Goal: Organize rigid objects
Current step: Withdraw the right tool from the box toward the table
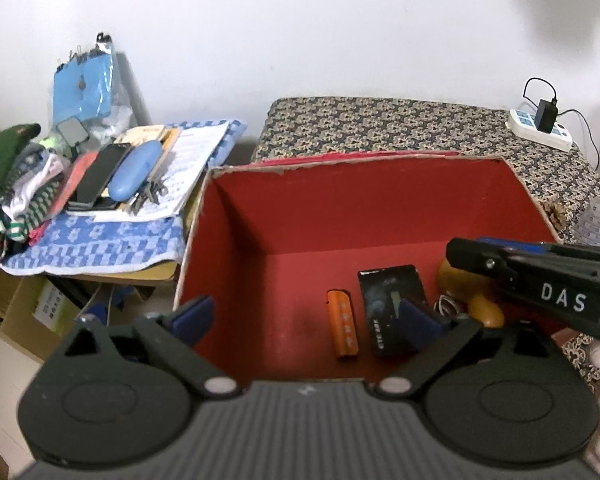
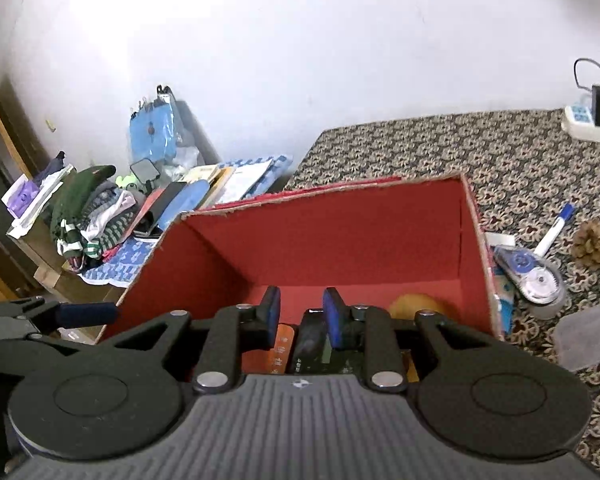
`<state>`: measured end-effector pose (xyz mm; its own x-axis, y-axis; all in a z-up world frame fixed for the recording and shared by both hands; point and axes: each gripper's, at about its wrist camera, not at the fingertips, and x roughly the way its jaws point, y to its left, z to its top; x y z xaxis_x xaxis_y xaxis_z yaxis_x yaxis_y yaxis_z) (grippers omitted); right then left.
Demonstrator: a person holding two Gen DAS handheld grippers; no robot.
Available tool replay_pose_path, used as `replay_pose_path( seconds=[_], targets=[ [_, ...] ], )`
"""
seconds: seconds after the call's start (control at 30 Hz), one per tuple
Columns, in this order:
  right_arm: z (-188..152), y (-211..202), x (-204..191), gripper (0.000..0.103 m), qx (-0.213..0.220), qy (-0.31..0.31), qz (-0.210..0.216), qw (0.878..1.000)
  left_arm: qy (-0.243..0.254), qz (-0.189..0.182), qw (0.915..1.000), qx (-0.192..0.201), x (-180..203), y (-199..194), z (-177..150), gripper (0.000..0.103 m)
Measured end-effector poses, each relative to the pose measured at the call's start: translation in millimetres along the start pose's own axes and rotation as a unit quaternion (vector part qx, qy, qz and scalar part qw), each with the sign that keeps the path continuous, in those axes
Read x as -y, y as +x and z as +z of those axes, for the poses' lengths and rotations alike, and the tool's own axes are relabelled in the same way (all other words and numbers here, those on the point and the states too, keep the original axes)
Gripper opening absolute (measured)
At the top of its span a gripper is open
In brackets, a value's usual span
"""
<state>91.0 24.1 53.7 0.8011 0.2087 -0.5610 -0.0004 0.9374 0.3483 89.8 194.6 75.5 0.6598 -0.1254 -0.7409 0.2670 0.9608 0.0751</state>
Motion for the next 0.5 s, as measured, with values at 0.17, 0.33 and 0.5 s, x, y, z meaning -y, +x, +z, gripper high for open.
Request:
replay_pose_path(
  seconds=[0.17, 0.33, 0.5],
  targets=[
    [-4, -12, 0, 0.017, 0.015, -0.004, -0.001, 1.0, 0.002, 0.012, 0.9999, 0.0, 9, -11, -3, 0.1],
    [-8, -25, 6, 0.017, 0.019, -0.002, 0.024, 1.0, -0.01, 0.021, 0.9997, -0.006, 16, -20, -7, 0.1],
    [-11, -36, 11, 0.017, -0.002, -0.012, 0.074, 0.997, -0.011, 0.027, 0.9995, 0.006, 29, -33, -18, 0.101]
  ],
)
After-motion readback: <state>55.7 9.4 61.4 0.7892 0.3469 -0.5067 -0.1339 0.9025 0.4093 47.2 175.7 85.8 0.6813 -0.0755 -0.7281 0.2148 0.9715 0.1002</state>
